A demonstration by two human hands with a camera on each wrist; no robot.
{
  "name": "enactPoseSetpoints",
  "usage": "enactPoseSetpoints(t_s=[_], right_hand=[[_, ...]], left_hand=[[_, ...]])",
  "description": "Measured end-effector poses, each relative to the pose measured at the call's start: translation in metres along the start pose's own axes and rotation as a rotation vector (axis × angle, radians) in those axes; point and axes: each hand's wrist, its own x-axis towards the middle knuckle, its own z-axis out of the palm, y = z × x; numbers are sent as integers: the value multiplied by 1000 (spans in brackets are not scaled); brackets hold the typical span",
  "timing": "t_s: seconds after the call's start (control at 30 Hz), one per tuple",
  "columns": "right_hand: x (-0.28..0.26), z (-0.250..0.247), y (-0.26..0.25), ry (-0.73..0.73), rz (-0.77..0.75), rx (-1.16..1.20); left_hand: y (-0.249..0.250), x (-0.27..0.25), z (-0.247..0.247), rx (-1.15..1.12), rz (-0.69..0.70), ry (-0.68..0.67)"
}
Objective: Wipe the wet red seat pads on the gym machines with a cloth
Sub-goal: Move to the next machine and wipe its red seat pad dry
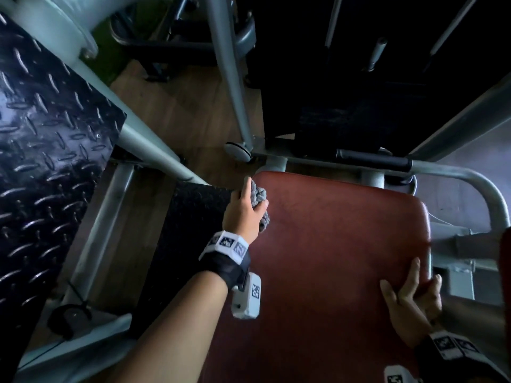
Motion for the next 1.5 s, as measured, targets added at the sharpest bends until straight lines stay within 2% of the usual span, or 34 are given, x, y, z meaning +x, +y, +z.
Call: enactPoseSetpoints(t_s=[0.17, 0.3, 0.4, 0.67, 0.93, 1.2, 1.3, 1.43, 1.5], right_hand=[[2, 7, 8, 39, -50, -14], [2, 2, 3, 31, -92, 39], [1, 4, 3, 6, -67, 62], [1, 6, 7, 27, -43, 24], [-2, 5, 4, 60, -57, 7], [-4, 2, 2, 61, -83, 4], [-5, 2, 3, 44, -68, 1], [-5, 4, 3, 57, -72, 4], [-6, 3, 2, 49, -75, 7]], left_hand=[[-6, -11, -1, -48, 9, 12], [-35, -74, 4, -78, 17, 106], [-52, -117, 5, -89, -9, 97], [-39, -84, 2, -73, -14, 70], [-59, -133, 2, -63, -70, 70], [-47, -104, 1, -16, -95, 47], [-58, -129, 1, -40, -73, 71], [-83, -177, 1, -114, -109, 78], [-86, -184, 0, -118, -127, 73]])
